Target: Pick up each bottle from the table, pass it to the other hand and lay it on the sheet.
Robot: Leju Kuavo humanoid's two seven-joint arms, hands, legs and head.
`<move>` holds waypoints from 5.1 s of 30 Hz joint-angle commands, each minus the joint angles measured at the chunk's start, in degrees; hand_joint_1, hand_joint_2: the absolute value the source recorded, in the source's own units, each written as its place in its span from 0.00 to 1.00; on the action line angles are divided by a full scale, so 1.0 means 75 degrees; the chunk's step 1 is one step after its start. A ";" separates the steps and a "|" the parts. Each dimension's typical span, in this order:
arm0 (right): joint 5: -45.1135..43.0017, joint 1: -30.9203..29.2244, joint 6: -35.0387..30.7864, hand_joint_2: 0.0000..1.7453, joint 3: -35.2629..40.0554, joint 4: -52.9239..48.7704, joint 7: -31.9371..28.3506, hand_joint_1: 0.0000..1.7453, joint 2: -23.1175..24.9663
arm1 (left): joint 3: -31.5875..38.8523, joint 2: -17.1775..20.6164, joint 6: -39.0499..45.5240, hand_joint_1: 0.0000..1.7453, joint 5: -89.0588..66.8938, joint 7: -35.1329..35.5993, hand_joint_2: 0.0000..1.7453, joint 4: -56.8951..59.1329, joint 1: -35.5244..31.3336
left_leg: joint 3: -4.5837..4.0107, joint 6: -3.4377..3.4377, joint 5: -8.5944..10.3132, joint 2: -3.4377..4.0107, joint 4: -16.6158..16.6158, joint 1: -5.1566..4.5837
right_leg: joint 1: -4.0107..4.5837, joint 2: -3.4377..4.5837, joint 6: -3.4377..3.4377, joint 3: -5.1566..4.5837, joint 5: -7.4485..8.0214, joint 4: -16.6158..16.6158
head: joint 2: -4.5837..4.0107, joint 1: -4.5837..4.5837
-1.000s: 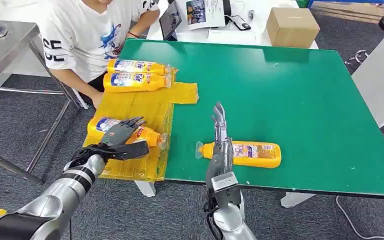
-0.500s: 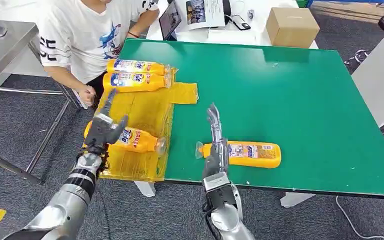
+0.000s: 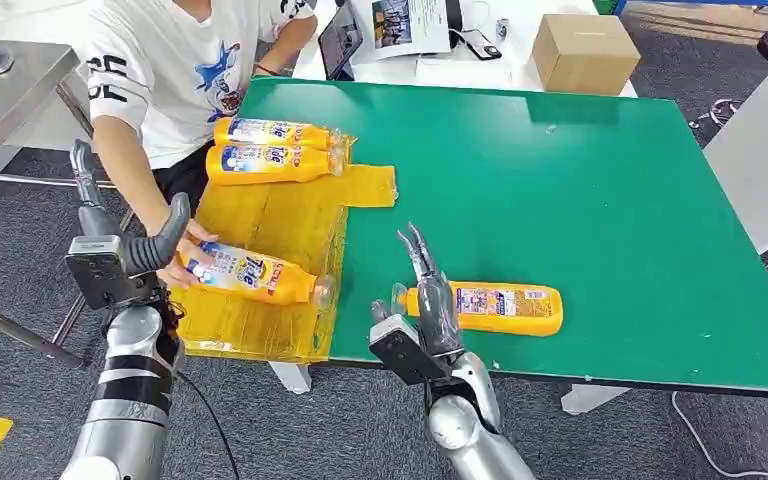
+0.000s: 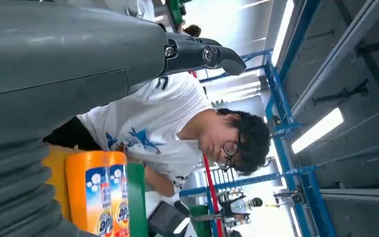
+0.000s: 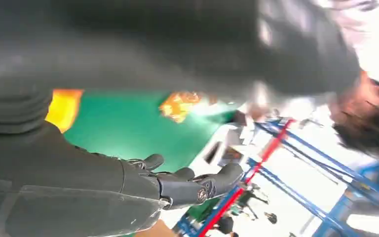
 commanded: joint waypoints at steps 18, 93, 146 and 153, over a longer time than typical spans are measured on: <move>0.1138 -0.0936 0.1723 1.00 -0.1328 0.1414 0.1807 0.00 -0.1833 | -0.0213 -0.0051 -0.0645 0.00 -0.0367 0.0029 1.00 0.1620 0.0415 | 0.0015 -0.0006 -0.0005 0.0000 -0.0005 0.0000 | 0.0002 0.0005 -0.0006 0.0016 -0.0001 -0.0011 | 0.0000 0.0000; -0.0119 -0.3071 0.4987 1.00 0.2202 0.3184 0.2061 1.00 -0.4038 | -0.0273 -0.0237 -0.1309 0.00 0.0088 0.0029 1.00 0.3327 -0.0400 | 0.0077 -0.0004 -0.0001 -0.0038 -0.0003 0.0005 | 0.0006 -0.0016 -0.0004 0.0101 0.0002 -0.0033 | 0.0000 -0.0003; -0.1756 -0.0033 -0.1458 1.00 0.0846 0.2371 -0.2469 1.00 0.0343 | -0.3741 -0.0024 -0.6521 0.00 0.2682 0.1857 1.00 0.2431 0.0182 | 0.0033 -0.0011 -0.0008 -0.0005 -0.0012 0.0014 | 0.0012 0.0010 -0.0008 0.0045 0.0001 -0.0027 | 0.0000 0.0000; -0.1853 -0.0135 -0.1407 1.00 0.1020 0.2761 -0.2469 1.00 0.0436 | -0.3784 -0.0008 -0.6515 0.00 0.2749 0.1865 1.00 0.2504 0.0151 | 0.0041 -0.0010 -0.0011 -0.0008 -0.0009 0.0016 | 0.0013 0.0007 -0.0008 0.0053 -0.0004 -0.0025 | 0.0000 -0.0003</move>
